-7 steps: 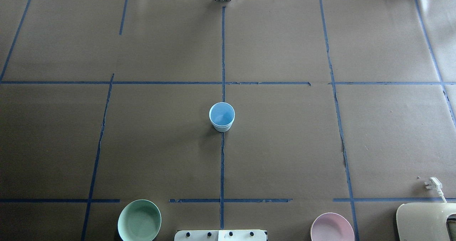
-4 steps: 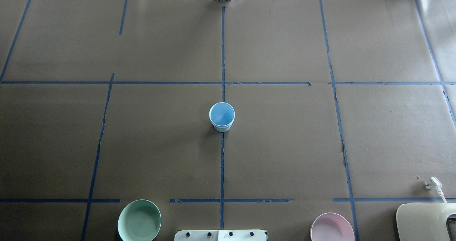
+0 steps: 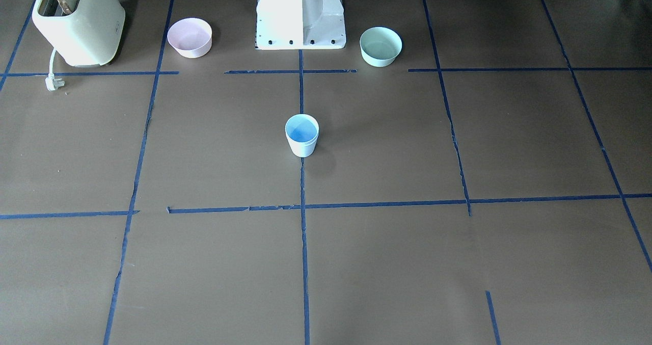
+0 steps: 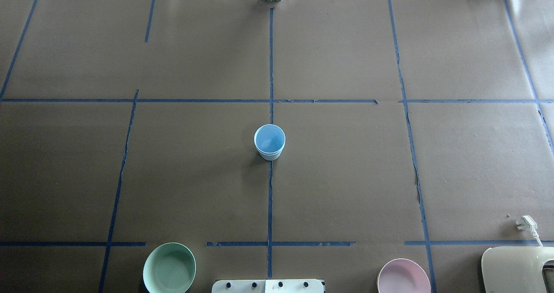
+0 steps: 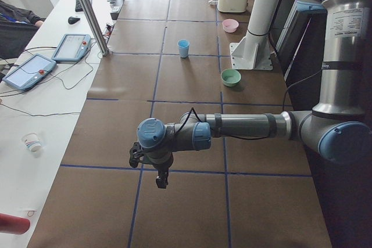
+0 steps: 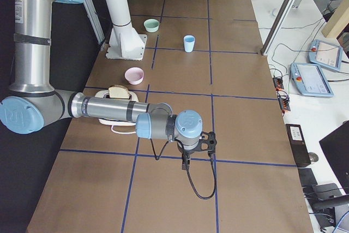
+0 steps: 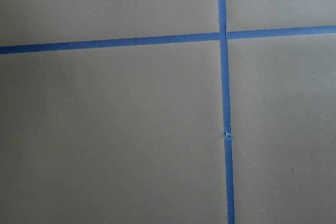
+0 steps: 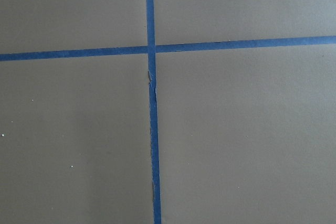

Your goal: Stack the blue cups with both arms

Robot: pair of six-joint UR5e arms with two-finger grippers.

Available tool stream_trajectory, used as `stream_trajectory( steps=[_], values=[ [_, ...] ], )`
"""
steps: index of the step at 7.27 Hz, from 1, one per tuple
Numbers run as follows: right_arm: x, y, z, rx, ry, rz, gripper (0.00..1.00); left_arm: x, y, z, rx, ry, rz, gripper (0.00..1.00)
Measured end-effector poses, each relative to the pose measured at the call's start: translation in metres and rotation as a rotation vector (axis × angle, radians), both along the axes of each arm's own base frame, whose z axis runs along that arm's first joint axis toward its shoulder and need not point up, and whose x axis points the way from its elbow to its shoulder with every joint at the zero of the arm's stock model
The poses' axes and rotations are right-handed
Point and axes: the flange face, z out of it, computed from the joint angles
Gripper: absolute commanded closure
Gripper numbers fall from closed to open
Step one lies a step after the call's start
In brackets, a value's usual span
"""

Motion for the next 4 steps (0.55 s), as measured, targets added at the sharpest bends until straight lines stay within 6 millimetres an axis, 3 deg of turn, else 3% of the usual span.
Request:
stream_trajectory(
  steps=[4],
  values=[
    [0.0031,-0.0006,-0.0015,0.005,0.000,0.006,0.00,0.0000,0.0001,0.0010,-0.001,0.000,0.000,0.00]
  ],
)
